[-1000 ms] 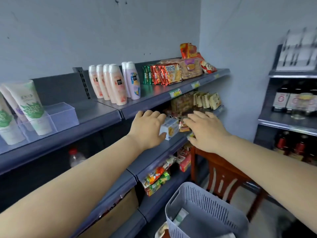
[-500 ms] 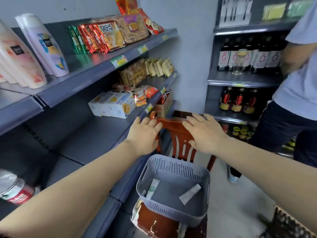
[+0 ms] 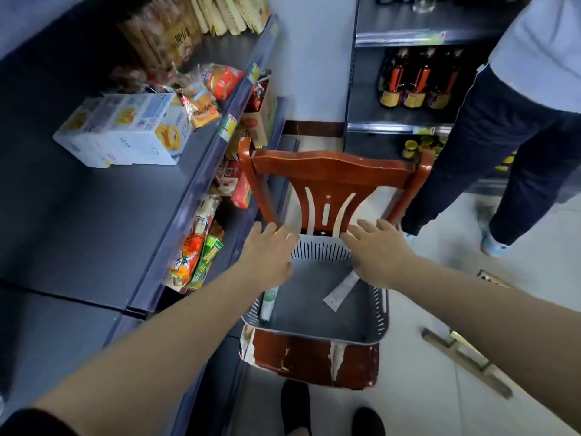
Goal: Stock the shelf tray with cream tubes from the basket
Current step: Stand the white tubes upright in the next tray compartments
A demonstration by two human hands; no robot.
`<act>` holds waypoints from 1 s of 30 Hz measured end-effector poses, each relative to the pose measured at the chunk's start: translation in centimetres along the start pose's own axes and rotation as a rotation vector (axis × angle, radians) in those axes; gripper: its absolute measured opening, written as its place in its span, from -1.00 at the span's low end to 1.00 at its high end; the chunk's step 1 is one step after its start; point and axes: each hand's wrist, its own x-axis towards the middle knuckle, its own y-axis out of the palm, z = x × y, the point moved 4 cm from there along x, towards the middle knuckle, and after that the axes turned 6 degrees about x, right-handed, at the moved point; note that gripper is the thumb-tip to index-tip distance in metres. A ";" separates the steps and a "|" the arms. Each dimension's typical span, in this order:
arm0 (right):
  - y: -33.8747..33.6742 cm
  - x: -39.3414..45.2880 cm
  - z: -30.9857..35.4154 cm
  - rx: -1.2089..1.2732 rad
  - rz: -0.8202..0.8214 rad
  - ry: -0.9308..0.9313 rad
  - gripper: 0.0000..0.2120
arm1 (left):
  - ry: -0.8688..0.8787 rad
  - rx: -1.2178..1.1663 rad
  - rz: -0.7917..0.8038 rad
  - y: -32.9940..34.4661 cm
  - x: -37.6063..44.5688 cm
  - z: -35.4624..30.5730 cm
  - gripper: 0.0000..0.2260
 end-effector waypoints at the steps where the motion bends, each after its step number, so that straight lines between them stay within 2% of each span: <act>1: 1.2 0.6 -0.1 0.008 0.033 0.007 -0.43 | 0.020 -0.012 0.022 1.4 0.7 -0.1 -0.51; 9: 12.0 5.1 -0.2 0.018 0.202 0.024 -0.44 | 0.125 -0.086 0.153 12.6 4.8 -2.2 -0.51; 19: 26.9 10.4 0.3 0.076 0.405 0.031 -0.39 | 0.024 -0.126 0.412 27.8 7.5 -6.6 -0.51; 22: 30.2 11.9 0.2 0.074 0.414 0.048 -0.43 | 0.010 -0.132 0.490 31.1 8.9 -7.7 -0.48; 25: 32.6 13.2 0.3 0.070 0.387 0.048 -0.48 | -0.069 -0.182 0.523 33.7 9.9 -8.2 -0.47; 30: 36.0 14.6 0.2 0.061 0.364 0.012 -0.49 | -0.315 -0.367 0.646 37.7 9.9 -8.4 -0.30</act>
